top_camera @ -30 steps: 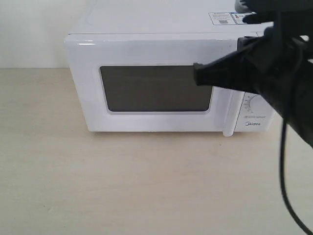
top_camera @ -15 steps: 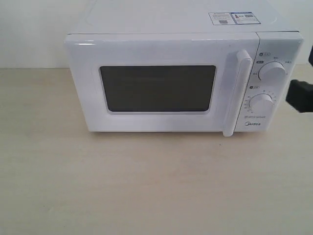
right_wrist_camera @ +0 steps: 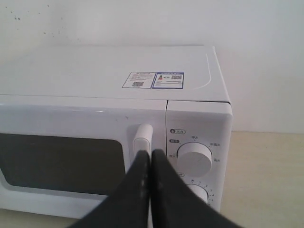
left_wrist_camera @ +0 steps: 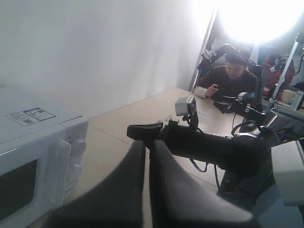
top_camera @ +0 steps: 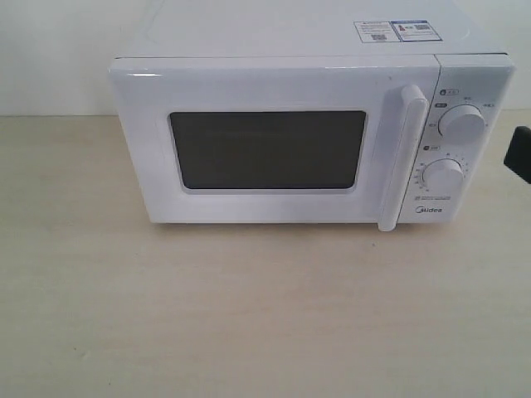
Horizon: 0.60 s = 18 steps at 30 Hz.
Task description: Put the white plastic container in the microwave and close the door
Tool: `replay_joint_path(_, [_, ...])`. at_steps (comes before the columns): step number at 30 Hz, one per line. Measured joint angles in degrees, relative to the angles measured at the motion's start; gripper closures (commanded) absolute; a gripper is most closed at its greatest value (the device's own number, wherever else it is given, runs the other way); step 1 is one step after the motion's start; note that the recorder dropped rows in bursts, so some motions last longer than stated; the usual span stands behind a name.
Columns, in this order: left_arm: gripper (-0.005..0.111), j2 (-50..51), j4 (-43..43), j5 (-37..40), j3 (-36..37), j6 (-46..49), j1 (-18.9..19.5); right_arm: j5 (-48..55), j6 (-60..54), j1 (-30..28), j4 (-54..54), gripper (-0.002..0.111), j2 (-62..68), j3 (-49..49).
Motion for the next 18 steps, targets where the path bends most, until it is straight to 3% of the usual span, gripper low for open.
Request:
replay_joint_path(7, [0.102,-0.4,2.8,0.2,-0.1,1.1,0.0,-0.1,0.0,0.0,0.1,0.108,0.0,0.0])
replay_joint_path(12, [0.102,-13.8,28.7,0.2,-1.7,2.7,4.8,-0.1,0.0,0.0,0.1,0.108,0.0,0.0])
replay_joint_path(15, [0.102,-21.4,42.3,1.1,-1.8,-1.2,9.3,-0.1,0.0,0.0,0.1,0.108,0.0,0.0])
replay_joint_path(18, [0.102,-27.1,56.8,6.8,-1.8,-7.0,13.9,-0.1,0.0,0.0,0.1,0.108,0.0,0.0])
